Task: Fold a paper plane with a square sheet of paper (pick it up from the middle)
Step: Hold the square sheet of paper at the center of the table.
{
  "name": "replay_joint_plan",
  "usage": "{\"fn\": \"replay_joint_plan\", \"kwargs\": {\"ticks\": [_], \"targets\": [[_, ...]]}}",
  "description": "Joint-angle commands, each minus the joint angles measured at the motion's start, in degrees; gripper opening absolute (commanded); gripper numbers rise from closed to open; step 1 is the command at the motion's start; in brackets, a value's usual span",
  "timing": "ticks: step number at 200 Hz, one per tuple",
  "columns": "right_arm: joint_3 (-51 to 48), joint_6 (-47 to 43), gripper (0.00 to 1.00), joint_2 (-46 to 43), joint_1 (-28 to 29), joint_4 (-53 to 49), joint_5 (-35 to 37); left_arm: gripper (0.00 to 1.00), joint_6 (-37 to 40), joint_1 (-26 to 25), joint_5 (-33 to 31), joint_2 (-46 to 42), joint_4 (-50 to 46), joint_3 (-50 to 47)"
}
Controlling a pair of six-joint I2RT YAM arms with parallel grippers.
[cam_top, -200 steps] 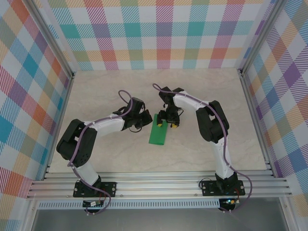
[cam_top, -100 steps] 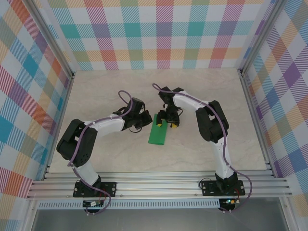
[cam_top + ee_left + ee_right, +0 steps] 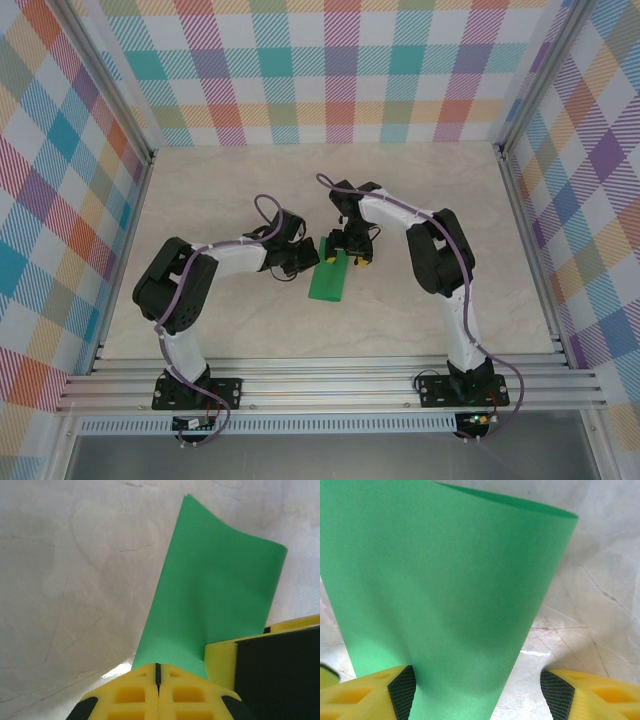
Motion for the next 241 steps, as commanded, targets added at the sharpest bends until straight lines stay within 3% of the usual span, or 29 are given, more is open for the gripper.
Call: {"fn": "replay_joint_plan", "kwargs": {"ticks": [1,57,143,181,217,230,241], "targets": [[-3.4,-0.8,0.73,7.4,0.0,0.7,4.3,0.00,-0.8,-0.7,1.8,1.6,0.2,2.4],[-3.5,-0.8,0.73,7.4,0.0,0.8,4.1,0.00,-1.5,-0.7,4.2,3.6,2.7,2.7],[-2.8,-1.4,0.73,5.8,-0.2,1.2,2.6,0.00,-1.0,-1.1,0.4,5.6,-1.2,1.0],[-4.3,-1.2,0.74,-2.2,-1.6,4.6,0.1,0.00,-0.7,-1.4,-0.4,5.7,-1.5,0.1],[-12.8,1.5,0.75,-13.1,-4.3,12.9,-6.1,0.00,-0.1,-1.4,-0.5,6.0,-1.7,0.2],[-16.7,3.2,0.72,-16.4,-5.3,16.7,-8.7,0.00,0.1,-1.4,-0.4,6.2,-1.9,0.4],[-19.7,4.2,0.63,-18.7,-5.9,20.3,-11.4,0.00,0.2,-1.4,-0.3,6.2,-1.9,0.3]]}}
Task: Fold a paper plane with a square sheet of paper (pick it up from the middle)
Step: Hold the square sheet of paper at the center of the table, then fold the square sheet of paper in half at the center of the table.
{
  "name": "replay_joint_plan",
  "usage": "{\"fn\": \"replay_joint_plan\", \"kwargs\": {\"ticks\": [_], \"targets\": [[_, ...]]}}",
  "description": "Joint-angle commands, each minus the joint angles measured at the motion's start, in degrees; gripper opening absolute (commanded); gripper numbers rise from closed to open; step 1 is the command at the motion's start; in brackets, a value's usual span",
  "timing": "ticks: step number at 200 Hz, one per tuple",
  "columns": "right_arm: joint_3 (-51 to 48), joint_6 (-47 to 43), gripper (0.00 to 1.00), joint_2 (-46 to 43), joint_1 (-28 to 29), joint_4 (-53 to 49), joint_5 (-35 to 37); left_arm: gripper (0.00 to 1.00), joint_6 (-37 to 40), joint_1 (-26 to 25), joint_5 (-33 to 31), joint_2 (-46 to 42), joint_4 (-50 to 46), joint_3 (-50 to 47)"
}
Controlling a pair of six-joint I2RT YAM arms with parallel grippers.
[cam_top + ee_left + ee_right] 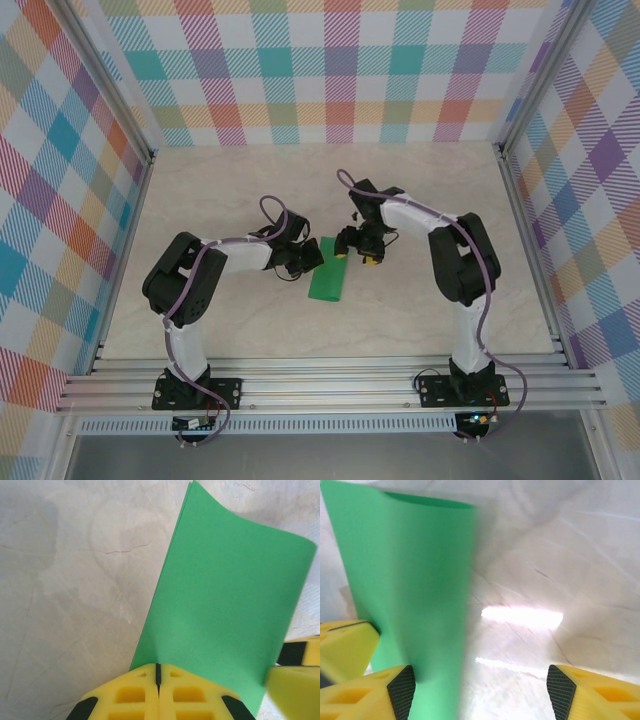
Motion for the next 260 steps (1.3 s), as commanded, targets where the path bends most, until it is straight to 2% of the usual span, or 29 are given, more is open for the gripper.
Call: {"fn": "replay_joint_plan", "kwargs": {"ticks": [1,45,71,123,197,260], "targets": [[-4.8,3.0,0.62,-6.6,-1.5,8.9,-6.7,0.00,1.3,-1.1,-1.9,2.5,-3.2,-1.4],[-13.1,10.7,0.18,-7.9,-2.0,23.5,-20.7,0.00,1.6,-1.1,-1.7,2.6,-3.3,-1.2],[-16.2,13.9,0.08,-6.9,-1.9,29.1,-23.8,0.00,1.6,-1.1,-1.4,2.9,-3.4,-0.8],[-19.2,14.4,0.03,-5.3,-1.9,32.6,-26.1,0.00,1.7,-1.1,-1.3,3.1,-3.6,-0.7],[-21.0,10.2,0.03,-2.7,-2.0,29.4,-21.0,0.00,1.6,-1.1,-1.3,3.3,-3.9,-0.5],[-24.7,7.4,0.05,-2.1,-2.0,30.8,-18.2,0.00,1.7,-1.4,-1.3,3.7,-4.0,-0.7]]}}
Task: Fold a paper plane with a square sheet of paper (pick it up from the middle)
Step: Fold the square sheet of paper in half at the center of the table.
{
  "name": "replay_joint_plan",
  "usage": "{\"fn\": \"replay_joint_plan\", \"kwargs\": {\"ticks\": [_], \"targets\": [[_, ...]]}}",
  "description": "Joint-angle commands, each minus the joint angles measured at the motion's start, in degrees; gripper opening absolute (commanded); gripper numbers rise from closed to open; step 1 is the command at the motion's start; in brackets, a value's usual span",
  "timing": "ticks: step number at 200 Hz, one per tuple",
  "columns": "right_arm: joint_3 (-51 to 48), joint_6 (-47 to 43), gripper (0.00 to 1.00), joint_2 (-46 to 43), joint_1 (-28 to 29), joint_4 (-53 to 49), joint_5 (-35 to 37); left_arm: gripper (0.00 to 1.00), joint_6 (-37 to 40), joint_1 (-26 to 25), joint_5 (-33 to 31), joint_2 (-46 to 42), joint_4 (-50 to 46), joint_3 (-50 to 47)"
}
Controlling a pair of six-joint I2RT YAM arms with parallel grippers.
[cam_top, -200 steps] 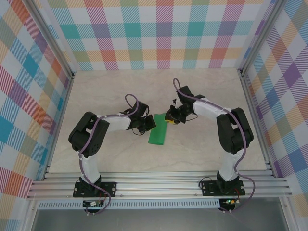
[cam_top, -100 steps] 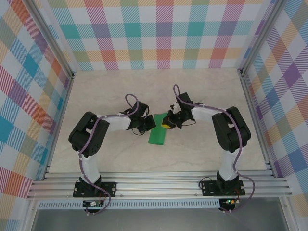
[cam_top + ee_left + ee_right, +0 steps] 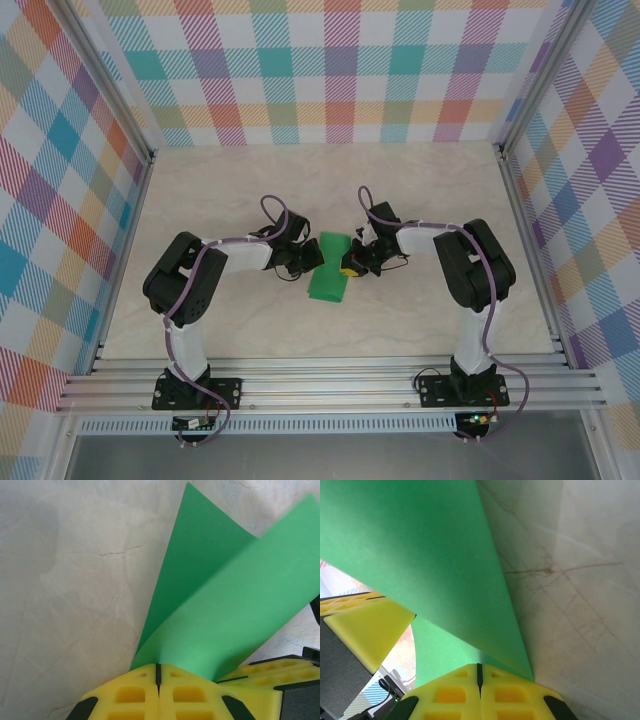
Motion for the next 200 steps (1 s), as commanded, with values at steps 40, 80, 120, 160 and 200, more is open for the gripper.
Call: {"fn": "replay_joint_plan", "kwargs": {"ticks": [40,80,120,160,200], "targets": [[-4.0,-4.5,0.05,-0.6,0.0,1.0,3.8,0.00,0.5,-1.7,-1.5,3.7,-3.9,-0.7],[-9.7,-6.3,0.03,1.7,-0.2,9.3,3.4,0.00,0.6,-1.8,-1.5,3.8,-4.1,-0.6],[-11.5,-7.3,0.03,-1.0,-0.4,10.6,2.9,0.00,0.6,-1.9,-1.5,3.8,-4.2,-0.5],[-8.5,-6.7,0.05,-7.0,-0.5,8.0,-0.9,0.00,0.7,-1.9,-1.7,3.9,-4.2,-0.5],[-10.2,-4.0,0.06,-8.3,-0.2,11.3,-5.0,0.00,0.8,-1.9,-1.6,4.1,-4.2,-0.5]]}}
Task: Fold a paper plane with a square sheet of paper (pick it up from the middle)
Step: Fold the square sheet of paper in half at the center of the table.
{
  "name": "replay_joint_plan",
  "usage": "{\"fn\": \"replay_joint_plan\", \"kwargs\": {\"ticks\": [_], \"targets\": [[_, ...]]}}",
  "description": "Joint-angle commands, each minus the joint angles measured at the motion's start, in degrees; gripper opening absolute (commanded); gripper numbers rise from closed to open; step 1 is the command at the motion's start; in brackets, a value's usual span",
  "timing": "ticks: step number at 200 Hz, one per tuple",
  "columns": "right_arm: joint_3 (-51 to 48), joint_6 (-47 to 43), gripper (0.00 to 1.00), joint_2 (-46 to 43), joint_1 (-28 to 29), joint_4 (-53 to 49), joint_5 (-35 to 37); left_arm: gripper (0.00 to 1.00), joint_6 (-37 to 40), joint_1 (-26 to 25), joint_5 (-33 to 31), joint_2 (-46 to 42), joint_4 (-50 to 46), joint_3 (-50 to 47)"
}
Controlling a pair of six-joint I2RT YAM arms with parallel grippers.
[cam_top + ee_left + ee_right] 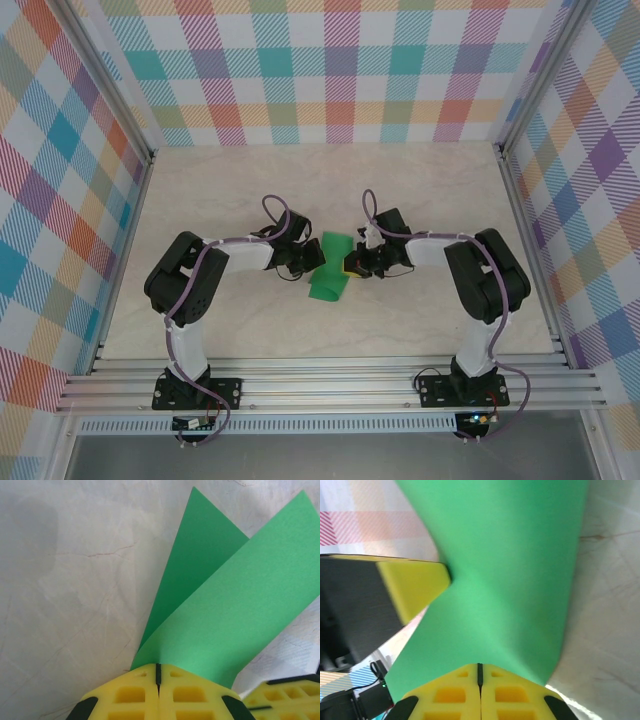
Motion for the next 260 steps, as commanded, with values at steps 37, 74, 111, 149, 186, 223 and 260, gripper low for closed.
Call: {"fn": "replay_joint_plan", "kwargs": {"ticks": [37,74,111,149,186,223,260], "targets": [[-2.8,1.0,0.07,2.2,0.4,2.0,-3.6,0.00,1.2,-1.5,-1.3,3.8,-4.8,-0.7],[-1.9,-2.5,0.06,3.4,0.4,-4.2,0.6,0.00,1.3,-1.6,-1.3,3.8,-5.0,-0.9],[-0.3,-2.4,0.06,1.2,0.9,-5.7,-0.8,0.00,1.3,-1.6,-1.2,3.7,-4.8,-1.2],[0.1,0.0,0.06,-2.1,2.0,-4.6,-1.8,0.00,1.2,-1.6,-1.1,3.8,-4.9,-0.9],[-1.0,-0.1,0.06,-0.1,2.9,-4.6,-1.0,0.00,1.2,-1.6,-1.0,4.1,-4.8,-0.9],[-3.1,-0.5,0.06,2.4,2.9,-3.8,0.1,0.00,1.3,-1.6,-1.1,3.9,-4.8,-1.1],[-2.7,-1.8,0.06,0.6,2.9,-5.5,1.2,0.00,1.3,-1.6,-1.0,4.0,-4.8,-0.9]]}}
